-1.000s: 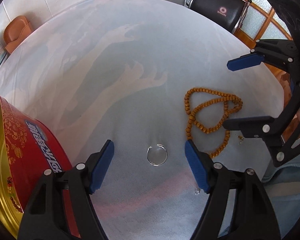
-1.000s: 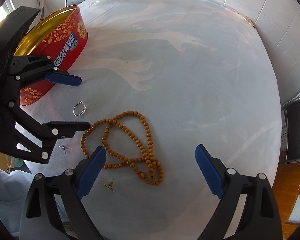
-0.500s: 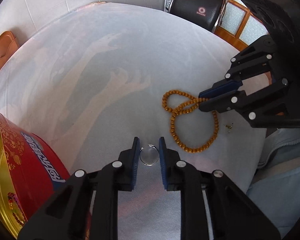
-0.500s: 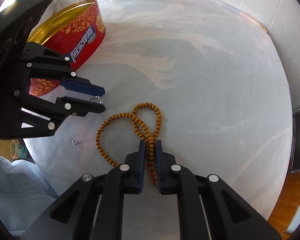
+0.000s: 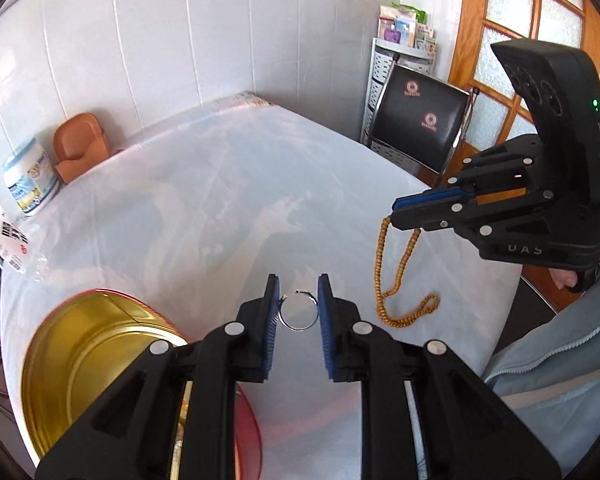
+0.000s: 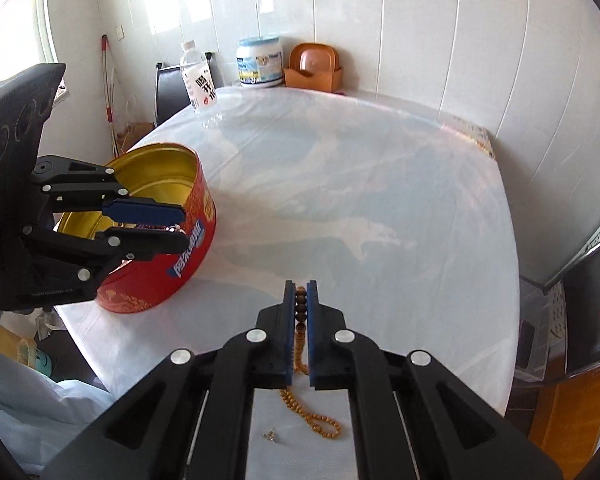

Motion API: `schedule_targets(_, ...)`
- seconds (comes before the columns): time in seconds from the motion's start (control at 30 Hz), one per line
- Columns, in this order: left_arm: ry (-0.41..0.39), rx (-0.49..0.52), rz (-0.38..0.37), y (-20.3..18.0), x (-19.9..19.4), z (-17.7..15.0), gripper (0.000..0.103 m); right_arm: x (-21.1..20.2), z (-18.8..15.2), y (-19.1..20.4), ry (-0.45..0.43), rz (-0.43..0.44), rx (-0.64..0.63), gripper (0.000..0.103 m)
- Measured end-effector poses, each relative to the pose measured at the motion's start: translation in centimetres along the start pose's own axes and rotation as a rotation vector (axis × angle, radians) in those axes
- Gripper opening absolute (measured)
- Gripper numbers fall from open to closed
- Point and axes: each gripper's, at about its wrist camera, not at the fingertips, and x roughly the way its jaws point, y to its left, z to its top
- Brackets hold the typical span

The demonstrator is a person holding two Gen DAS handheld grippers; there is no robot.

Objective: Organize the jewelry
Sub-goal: 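Carry ring and amber strand over the tin and lower them inside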

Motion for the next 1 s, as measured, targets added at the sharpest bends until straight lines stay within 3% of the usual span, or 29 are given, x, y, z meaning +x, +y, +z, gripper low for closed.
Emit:
schedule_targets(0.27,-0.067,-0.094,0.125,5.7,-5.6,-1.0,0.02,-2.1,4.9,2.8,-0.115,0.017,-0.029,0.006)
schedule_targets(0.6,-0.1,-0.251,0.253,14.2,-10.7,-5.5,0.02,-4.7,13.1,10.9,-0.298,0.089,-0.155,0.006)
schedule_targets(0.8,-0.1,-0.29,0.251,17.2,-11.9,-8.0,0.02,-2.6,15.3,15.5,-0.284,0.119,-0.214,0.006)
schedule_targets(1.0,-0.083,-0.3,0.204,19.3,-11.8,-9.7,0.02,-0.7,16.2,19.0,-0.25,0.139,-0.221,0.006)
